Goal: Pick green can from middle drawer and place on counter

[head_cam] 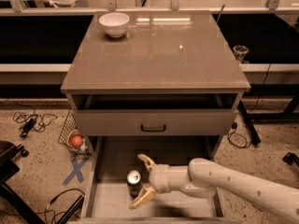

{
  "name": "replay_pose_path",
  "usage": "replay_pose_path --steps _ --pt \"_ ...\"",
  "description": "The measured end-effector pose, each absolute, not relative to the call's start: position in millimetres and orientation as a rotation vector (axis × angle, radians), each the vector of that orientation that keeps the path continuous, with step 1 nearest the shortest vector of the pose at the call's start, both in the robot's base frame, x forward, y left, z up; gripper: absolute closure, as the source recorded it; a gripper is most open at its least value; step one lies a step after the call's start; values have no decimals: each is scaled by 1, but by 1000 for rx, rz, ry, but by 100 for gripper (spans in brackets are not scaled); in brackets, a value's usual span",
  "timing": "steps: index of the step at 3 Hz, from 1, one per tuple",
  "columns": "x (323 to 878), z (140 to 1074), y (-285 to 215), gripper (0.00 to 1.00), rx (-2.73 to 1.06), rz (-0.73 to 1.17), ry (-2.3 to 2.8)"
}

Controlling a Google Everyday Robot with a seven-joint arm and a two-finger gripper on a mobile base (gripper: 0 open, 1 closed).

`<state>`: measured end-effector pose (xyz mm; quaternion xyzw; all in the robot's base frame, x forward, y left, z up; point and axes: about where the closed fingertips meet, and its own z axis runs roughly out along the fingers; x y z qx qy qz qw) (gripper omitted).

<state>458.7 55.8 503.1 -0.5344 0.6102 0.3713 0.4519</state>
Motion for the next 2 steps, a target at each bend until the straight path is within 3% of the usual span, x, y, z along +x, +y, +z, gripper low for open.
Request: replay_pose_path --steps 1,2 --pt "469 470 72 2 -1350 930 1523" --pt "465 443 85 32 -1376 952 1531"
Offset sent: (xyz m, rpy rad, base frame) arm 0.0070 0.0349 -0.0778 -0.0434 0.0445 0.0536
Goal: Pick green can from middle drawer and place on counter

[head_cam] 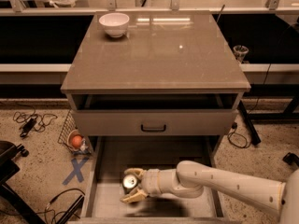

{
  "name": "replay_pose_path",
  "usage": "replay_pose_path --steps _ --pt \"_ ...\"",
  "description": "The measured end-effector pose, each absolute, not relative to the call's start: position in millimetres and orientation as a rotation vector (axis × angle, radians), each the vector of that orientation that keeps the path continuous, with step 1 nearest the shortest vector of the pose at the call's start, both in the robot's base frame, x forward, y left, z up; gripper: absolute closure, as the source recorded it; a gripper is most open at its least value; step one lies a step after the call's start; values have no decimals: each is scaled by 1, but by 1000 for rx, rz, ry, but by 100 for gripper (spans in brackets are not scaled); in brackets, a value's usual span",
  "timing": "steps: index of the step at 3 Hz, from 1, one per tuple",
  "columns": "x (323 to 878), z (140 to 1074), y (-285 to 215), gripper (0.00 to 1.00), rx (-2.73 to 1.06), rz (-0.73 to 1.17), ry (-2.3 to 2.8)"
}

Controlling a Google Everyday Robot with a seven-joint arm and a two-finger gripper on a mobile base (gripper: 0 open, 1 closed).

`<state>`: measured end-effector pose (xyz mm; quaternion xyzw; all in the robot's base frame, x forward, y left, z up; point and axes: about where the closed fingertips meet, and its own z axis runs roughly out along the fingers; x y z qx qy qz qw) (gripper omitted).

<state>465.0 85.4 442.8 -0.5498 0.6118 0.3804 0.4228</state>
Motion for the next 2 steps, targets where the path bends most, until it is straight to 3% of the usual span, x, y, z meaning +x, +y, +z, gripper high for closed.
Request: replay_pose_path --steps 2 --pt "457 428 97 78 -1392 986 1538"
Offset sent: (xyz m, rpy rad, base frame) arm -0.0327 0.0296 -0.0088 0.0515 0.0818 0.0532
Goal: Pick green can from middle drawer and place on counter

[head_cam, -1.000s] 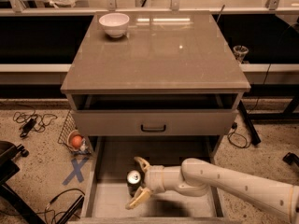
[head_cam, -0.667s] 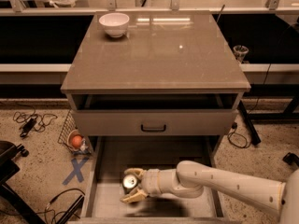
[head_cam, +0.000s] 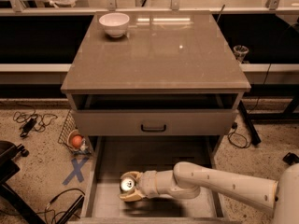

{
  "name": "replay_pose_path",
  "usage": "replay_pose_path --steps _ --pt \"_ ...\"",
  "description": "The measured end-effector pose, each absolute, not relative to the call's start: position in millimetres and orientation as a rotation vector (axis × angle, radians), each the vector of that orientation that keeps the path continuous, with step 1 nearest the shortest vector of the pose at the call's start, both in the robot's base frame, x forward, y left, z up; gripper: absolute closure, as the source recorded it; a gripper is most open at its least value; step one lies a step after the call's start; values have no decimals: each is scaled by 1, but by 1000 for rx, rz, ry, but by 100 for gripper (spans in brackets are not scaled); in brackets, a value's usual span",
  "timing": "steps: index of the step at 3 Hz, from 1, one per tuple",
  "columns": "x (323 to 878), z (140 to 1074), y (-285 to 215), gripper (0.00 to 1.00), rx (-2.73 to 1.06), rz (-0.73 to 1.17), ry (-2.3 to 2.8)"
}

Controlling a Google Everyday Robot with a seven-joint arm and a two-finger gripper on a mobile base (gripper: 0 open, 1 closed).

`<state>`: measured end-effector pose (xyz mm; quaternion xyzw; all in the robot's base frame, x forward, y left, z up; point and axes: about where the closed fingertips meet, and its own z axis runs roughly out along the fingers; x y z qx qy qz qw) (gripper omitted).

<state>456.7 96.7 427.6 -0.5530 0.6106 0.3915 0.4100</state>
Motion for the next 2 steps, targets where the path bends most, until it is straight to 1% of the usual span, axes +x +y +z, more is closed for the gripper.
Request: replay_pose_path --steps 1,2 --pt "457 428 97 99 -1392 986 1537" --pt "452 463 88 100 -1388 1031 1504"
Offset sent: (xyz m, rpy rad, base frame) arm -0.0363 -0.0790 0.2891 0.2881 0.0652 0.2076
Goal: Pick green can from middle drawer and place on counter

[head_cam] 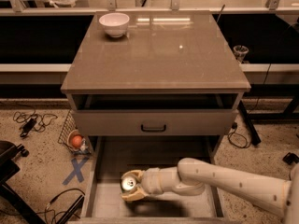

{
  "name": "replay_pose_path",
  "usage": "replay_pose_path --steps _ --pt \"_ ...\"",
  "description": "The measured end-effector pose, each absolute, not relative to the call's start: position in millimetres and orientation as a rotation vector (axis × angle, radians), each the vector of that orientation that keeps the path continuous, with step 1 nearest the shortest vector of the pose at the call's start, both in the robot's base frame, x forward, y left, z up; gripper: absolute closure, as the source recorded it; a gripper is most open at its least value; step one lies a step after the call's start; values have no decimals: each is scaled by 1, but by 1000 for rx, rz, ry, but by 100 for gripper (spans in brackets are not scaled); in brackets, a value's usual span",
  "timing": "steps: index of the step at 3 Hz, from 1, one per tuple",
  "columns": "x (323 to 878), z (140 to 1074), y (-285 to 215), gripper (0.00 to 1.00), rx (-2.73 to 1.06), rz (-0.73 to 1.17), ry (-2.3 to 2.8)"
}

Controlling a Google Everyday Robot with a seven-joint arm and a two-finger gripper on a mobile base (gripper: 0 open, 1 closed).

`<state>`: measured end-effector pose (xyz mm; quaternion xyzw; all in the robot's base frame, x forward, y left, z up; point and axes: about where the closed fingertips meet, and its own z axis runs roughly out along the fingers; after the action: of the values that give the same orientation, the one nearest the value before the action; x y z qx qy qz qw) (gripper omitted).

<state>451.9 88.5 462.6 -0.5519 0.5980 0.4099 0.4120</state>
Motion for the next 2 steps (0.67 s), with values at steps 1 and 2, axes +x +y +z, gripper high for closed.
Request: replay_pose_path --steps 1,2 --pt "462 561 49 100 -1316 1101 1504" --pt "481 664 16 100 -1279 1140 1495"
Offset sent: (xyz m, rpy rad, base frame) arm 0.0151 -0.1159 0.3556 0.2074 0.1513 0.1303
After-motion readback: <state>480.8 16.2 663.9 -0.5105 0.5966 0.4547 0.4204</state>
